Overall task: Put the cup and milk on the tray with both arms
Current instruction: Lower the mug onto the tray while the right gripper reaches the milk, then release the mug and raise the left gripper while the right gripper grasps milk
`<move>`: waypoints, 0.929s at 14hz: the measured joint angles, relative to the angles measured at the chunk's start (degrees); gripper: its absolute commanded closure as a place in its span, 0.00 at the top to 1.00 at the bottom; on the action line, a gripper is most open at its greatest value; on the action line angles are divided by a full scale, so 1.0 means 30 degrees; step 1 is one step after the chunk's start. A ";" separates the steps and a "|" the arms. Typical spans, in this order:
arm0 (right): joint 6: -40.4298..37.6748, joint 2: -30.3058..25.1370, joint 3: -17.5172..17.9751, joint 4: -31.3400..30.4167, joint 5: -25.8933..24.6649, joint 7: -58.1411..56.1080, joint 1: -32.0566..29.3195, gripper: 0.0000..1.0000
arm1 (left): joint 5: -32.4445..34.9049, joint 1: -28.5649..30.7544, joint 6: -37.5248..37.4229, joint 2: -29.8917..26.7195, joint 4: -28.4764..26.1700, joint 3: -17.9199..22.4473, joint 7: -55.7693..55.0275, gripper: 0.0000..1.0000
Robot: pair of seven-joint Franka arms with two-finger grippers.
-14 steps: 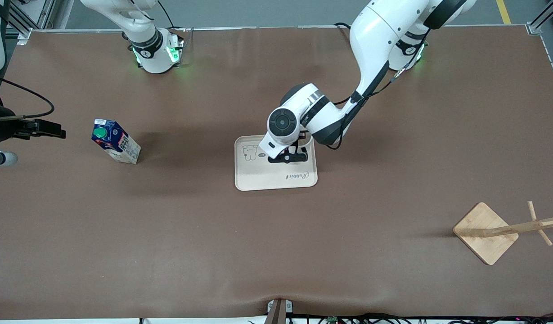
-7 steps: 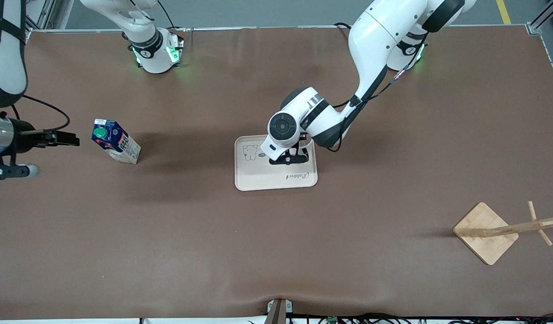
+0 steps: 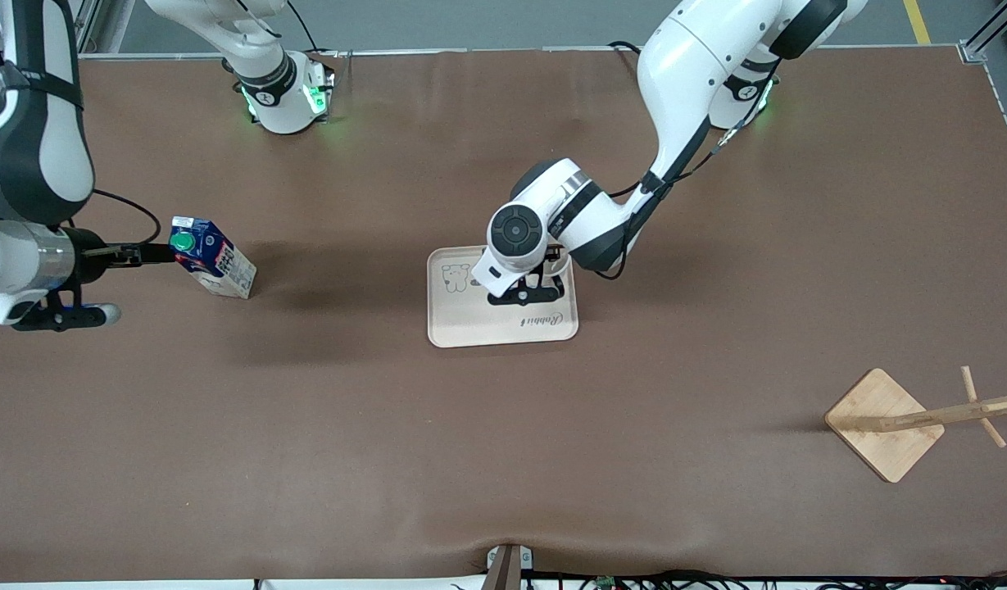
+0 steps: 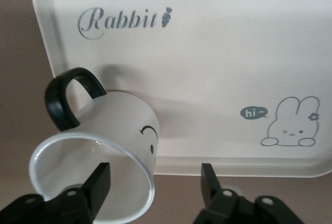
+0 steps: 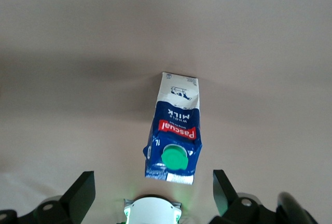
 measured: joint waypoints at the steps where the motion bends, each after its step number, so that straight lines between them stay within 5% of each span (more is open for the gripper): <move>1: 0.0850 -0.0325 -0.0056 -0.0987 -0.0002 0.0001 -0.0050 1.00 | 0.0088 0.0052 -0.0751 -0.0089 0.0551 0.0020 0.0000 1.00; 6: 0.2715 -0.1852 -0.0304 -0.4742 -0.0003 0.0663 -0.0459 1.00 | 0.0218 0.1906 -0.4170 -0.2616 0.1938 0.0372 0.0208 1.00; 13: 0.4384 -0.2211 -0.0485 -0.7171 -0.0002 0.1492 -0.0500 1.00 | 0.0565 0.7906 -0.7268 -0.6832 0.1940 0.0524 0.3901 1.00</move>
